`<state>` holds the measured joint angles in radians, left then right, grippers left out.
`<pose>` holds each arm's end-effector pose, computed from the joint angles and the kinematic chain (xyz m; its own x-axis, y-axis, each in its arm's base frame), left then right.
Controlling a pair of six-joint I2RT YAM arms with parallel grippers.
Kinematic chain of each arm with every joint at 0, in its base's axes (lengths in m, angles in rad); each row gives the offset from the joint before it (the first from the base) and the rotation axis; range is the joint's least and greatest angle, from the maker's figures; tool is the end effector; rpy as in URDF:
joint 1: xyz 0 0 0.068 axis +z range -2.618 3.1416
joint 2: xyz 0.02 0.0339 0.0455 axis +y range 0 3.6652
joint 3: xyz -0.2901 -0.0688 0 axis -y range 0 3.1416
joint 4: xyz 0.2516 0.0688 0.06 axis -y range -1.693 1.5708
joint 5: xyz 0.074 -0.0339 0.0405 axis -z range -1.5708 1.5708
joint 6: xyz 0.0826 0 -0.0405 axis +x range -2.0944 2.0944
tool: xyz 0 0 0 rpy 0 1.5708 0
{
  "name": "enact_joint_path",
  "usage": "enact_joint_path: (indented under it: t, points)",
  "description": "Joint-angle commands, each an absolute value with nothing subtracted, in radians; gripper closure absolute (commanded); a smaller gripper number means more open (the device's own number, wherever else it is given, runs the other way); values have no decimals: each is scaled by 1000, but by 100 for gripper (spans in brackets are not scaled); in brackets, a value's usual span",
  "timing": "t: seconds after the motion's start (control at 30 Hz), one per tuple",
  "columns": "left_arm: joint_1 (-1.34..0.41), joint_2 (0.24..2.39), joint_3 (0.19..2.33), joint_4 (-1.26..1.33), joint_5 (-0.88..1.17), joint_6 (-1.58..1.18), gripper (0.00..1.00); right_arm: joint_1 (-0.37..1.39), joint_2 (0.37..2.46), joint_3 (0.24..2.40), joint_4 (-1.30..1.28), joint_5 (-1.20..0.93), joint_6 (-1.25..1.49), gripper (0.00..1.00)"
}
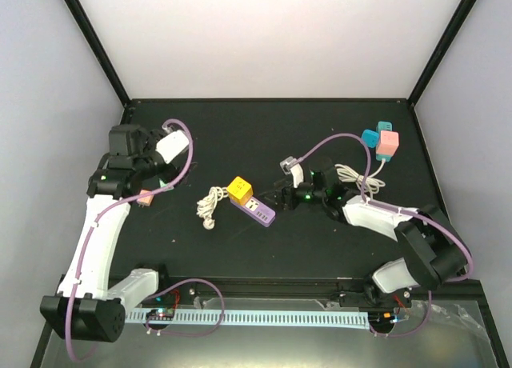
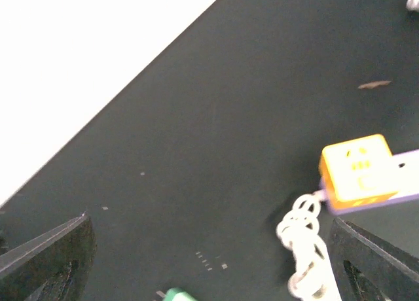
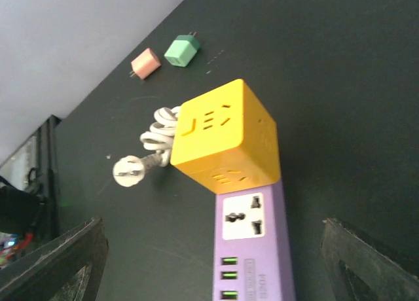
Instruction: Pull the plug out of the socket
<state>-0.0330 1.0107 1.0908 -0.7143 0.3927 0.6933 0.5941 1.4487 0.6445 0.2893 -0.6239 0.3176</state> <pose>0.2318 -0.0393 0.3501 -0.2391 0.5986 -0.7645 0.6389 0.6899 0.3404 0.2424 0.2220 0.1924 -0.6611 -0.1407 -0.7370 -0.7044 0.4546 0.5451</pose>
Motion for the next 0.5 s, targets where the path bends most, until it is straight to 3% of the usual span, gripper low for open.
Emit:
enact_joint_path:
  t: [0.0, 0.47]
  points:
    - [-37, 1074, 1136, -760, 522, 512, 1, 600, 1410, 651, 245, -506, 179, 8]
    - [-327, 1270, 1056, -700, 333, 327, 1, 871, 1512, 680, 186, -115, 3, 4]
